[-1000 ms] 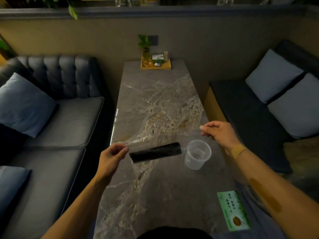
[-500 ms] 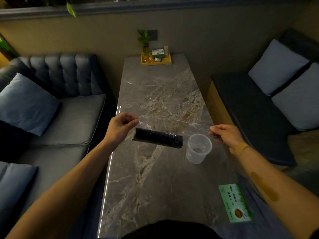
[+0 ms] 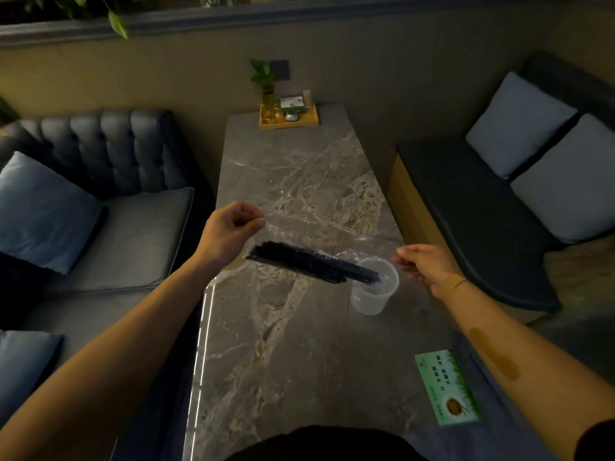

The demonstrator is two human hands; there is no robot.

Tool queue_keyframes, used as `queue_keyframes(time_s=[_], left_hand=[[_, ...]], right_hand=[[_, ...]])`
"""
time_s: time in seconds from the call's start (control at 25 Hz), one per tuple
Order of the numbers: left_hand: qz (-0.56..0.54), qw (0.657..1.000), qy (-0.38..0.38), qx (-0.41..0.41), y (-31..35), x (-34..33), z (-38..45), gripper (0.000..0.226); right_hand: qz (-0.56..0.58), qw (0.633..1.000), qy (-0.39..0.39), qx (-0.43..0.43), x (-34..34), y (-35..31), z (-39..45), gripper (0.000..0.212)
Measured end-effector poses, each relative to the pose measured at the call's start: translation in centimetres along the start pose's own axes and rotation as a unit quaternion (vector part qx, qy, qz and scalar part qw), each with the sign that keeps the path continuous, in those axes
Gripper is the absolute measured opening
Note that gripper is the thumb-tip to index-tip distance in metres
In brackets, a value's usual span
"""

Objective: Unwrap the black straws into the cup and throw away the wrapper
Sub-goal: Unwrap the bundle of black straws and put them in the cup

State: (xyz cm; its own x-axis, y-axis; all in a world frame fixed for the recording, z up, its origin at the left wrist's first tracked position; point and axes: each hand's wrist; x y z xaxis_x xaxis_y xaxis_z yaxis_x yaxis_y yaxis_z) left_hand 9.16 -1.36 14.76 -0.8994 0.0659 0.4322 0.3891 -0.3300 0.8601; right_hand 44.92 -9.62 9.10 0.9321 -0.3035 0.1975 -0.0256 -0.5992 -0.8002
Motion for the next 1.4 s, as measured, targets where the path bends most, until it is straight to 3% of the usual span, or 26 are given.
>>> queue_keyframes(time_s=[0.76, 1.4], left_hand=[[0.031, 0.998, -0.016, -0.047, 5.3, -2.3, 3.9, 0.011], [0.082, 0.985, -0.058, -0.139, 11.9, -7.4, 7.6, 0.008]], right_hand=[[0.083, 0.995, -0.028, -0.047, 1.0, 1.4, 1.9, 0.013], [0.225, 0.962, -0.057, -0.14, 2.7, 2.7, 3.1, 0.012]])
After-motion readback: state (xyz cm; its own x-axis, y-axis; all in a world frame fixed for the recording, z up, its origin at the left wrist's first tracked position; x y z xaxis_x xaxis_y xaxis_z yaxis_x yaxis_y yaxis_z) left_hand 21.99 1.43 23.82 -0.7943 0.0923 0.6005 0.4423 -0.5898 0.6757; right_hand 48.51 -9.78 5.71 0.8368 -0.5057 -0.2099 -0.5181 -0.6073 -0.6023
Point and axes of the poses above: each hand's wrist, its own z-axis towards the middle knuckle, its own x-axis out of the back of the hand, y = z × x, and after that the axes turned 8 degrees about -x, right-handed
